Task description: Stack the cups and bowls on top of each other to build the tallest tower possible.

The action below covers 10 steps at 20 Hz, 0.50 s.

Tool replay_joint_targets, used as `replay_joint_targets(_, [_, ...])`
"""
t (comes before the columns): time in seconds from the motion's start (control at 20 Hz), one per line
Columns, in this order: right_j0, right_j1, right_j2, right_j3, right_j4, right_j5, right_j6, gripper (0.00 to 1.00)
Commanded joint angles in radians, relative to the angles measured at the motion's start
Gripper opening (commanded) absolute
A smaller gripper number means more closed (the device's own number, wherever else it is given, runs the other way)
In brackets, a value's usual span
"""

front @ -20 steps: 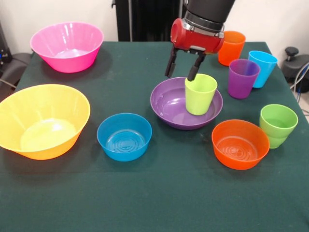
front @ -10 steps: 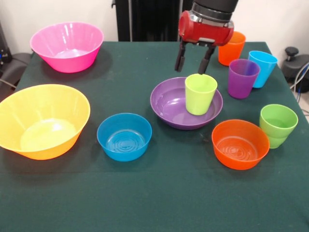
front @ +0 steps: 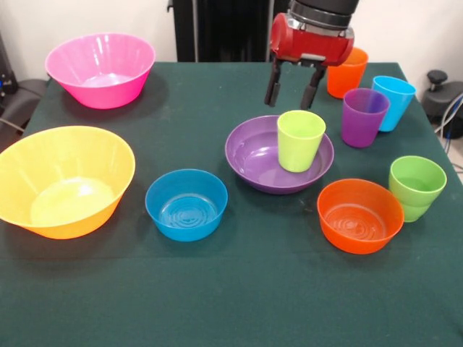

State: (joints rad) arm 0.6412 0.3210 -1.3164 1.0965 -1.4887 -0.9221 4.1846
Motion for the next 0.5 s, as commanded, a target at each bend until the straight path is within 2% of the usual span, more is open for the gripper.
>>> replay_joint_targets(0.05, [-0.003, 0.102, 0.12, -0.124, -0.004, -0.021, 0.227, 1.0])
replay_joint_targets(0.5, [0.003, 0.117, 0.12, -0.12, 0.009, -0.025, 0.226, 1.0])
